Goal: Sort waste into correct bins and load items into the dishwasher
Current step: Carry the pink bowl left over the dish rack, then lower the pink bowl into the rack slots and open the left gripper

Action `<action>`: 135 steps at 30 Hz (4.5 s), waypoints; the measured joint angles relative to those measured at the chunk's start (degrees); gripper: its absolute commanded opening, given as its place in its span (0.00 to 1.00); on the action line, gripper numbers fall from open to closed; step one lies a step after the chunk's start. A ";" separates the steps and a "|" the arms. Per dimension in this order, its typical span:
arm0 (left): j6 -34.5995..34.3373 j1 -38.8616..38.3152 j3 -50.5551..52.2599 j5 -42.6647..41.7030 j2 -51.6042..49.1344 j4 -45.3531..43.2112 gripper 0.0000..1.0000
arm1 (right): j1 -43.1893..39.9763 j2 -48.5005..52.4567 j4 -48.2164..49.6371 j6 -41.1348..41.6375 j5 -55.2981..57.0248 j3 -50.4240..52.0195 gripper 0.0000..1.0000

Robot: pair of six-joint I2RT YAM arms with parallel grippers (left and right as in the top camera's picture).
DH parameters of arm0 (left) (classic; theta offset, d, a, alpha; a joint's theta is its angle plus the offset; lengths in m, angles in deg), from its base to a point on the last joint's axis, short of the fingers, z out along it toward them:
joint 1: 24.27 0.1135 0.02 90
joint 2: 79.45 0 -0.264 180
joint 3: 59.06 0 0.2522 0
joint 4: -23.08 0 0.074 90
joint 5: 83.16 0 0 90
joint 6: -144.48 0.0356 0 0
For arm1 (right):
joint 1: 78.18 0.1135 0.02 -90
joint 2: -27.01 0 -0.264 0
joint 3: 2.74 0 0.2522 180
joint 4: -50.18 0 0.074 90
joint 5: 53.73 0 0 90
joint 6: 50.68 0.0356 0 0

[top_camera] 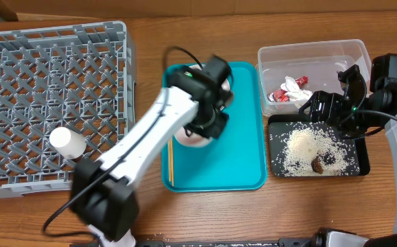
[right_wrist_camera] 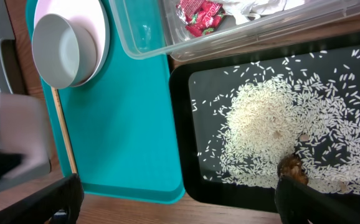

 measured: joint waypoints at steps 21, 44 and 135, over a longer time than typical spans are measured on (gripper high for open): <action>24.96 50.82 -2.14 -36.76 -0.48 -1.60 0.04 | 0.00 0.00 -0.02 0.00 0.00 0.00 1.00; 37.62 59.34 -2.14 -52.41 -12.39 1.44 0.04 | 0.00 0.00 -0.24 -0.02 -0.02 0.00 1.00; 2.64 32.44 12.87 7.21 5.51 -6.47 0.08 | 0.00 0.00 -1.29 -0.04 -0.02 0.00 1.00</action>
